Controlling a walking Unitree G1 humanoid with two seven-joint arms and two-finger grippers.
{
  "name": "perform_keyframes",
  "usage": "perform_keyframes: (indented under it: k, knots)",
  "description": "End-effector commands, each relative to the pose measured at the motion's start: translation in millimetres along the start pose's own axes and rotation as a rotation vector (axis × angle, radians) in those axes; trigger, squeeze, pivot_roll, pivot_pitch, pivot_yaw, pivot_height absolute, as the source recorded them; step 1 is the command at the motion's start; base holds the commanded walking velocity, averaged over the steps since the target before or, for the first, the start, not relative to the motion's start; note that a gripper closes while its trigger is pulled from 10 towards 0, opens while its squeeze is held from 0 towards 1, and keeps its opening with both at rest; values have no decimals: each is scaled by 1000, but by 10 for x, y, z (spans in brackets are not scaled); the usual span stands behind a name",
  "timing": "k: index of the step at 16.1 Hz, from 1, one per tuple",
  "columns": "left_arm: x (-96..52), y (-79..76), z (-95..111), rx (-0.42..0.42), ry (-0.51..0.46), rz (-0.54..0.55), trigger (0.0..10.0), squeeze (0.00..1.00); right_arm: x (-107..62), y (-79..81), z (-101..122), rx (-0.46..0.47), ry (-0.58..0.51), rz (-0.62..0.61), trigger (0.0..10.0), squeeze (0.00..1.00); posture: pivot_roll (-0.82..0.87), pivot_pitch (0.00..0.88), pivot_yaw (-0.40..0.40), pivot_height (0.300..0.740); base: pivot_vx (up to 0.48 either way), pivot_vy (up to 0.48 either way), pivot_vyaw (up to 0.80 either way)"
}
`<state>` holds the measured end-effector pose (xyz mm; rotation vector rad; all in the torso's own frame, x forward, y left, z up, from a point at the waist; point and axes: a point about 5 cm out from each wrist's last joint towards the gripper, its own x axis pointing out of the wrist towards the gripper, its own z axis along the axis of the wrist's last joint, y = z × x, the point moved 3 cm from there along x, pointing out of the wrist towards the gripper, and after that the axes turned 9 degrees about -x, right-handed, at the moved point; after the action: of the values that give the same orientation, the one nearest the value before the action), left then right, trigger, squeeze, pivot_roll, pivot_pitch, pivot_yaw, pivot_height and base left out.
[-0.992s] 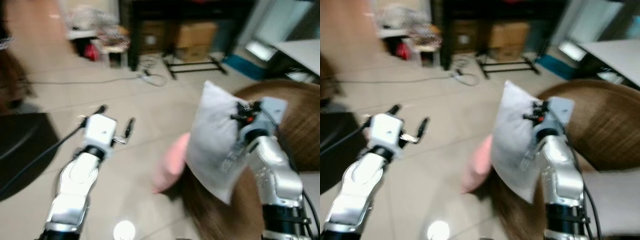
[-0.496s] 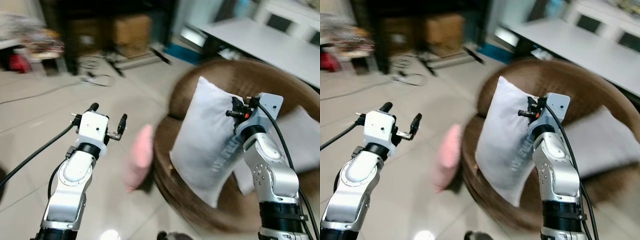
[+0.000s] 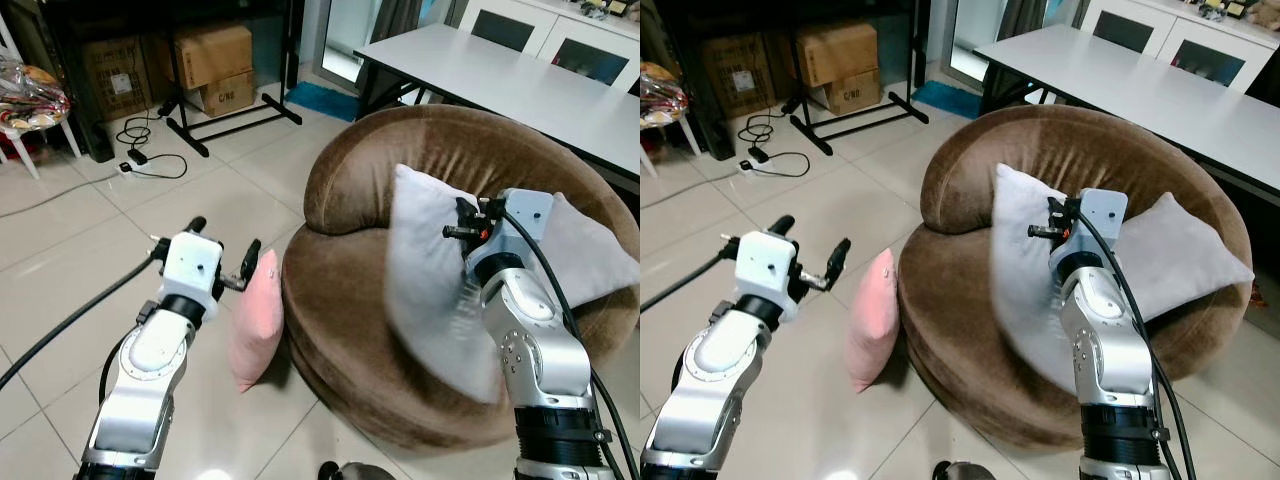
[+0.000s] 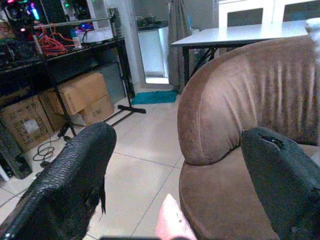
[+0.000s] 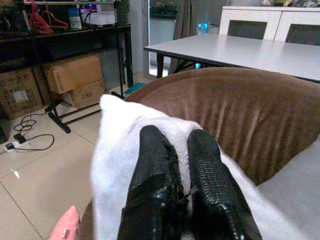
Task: Move the pillow to the sofa from floor
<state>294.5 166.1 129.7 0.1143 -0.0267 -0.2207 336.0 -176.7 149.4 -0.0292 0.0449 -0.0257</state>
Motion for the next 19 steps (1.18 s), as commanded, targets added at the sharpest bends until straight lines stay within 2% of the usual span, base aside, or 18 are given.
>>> perform_keyframes:
  k: [1,19]
  knots:
    - [1,-48,51,6,-17,-27,10000,0,10,-17,167,-14,-68,0,10000,0,24,0,-108,740,244,0,0]
    - [-41,-102,9,-3,-3,-73,10000,0,-6,-40,120,-2,-48,-4,10000,0,29,0,-109,740,308,0,-133]
